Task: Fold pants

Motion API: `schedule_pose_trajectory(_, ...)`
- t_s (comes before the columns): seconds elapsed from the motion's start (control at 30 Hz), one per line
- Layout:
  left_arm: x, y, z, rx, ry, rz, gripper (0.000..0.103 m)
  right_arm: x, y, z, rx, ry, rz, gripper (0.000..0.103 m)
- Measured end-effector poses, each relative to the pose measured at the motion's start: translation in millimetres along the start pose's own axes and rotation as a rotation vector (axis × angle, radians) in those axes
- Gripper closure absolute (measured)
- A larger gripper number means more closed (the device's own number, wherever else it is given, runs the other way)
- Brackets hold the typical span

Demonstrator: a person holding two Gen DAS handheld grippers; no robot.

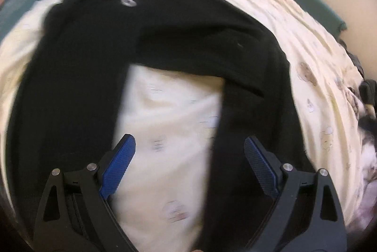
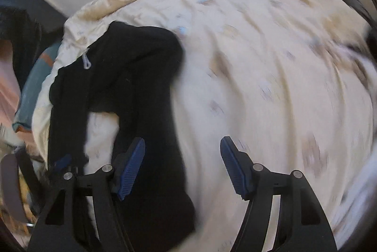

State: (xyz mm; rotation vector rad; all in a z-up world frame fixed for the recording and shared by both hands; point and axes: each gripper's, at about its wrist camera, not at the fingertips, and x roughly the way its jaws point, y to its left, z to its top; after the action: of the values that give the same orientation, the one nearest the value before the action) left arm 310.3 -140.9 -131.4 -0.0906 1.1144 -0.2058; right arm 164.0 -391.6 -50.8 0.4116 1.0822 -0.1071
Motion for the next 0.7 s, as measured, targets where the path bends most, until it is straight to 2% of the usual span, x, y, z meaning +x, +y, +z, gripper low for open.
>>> schedule_pose_trajectory(0.03,8,-9,6,-0.011,0.007,-0.019,0.011,4,-10,-14,0.035,0.000,0.000,0.034)
schedule_pose_trajectory(0.1,24,-24,12,-0.032,0.009,-0.048,0.011,20,-26,-21,0.085,0.013,0.019,0.034)
schedule_pose_trajectory(0.17,43,-37,18,-0.017,0.033,-0.039,0.014,28,-40,-26,0.159,0.038,0.045,0.034)
schedule_pose_trajectory(0.23,64,-47,23,-0.005,0.066,-0.034,0.031,24,-44,-21,0.183,0.034,0.107,0.034)
schedule_pose_trajectory(0.3,82,-53,26,0.007,0.093,-0.045,0.071,19,-46,-18,0.173,0.011,0.134,0.034)
schedule_pose_trajectory(0.33,87,-56,26,0.026,0.101,-0.032,0.074,21,-47,-15,0.168,0.006,0.128,0.034)
schedule_pose_trajectory(0.4,87,-58,27,0.048,0.099,-0.039,0.100,24,-54,-18,0.202,0.027,0.157,0.034)
schedule_pose_trajectory(0.43,79,-54,28,0.035,0.083,-0.054,0.100,26,-59,-18,0.235,0.030,0.192,0.034)
schedule_pose_trajectory(0.53,37,-31,27,-0.063,0.018,-0.138,0.100,23,-57,-17,0.231,0.018,0.187,0.034)
schedule_pose_trajectory(0.57,23,-22,26,-0.085,-0.001,-0.139,0.100,22,-54,-17,0.218,0.016,0.186,0.034)
schedule_pose_trajectory(0.63,6,-1,21,-0.118,-0.031,-0.071,0.100,23,-49,-18,0.210,0.021,0.197,0.034)
schedule_pose_trajectory(0.7,7,23,15,-0.186,0.002,-0.026,0.100,26,-47,-21,0.213,0.031,0.215,0.034)
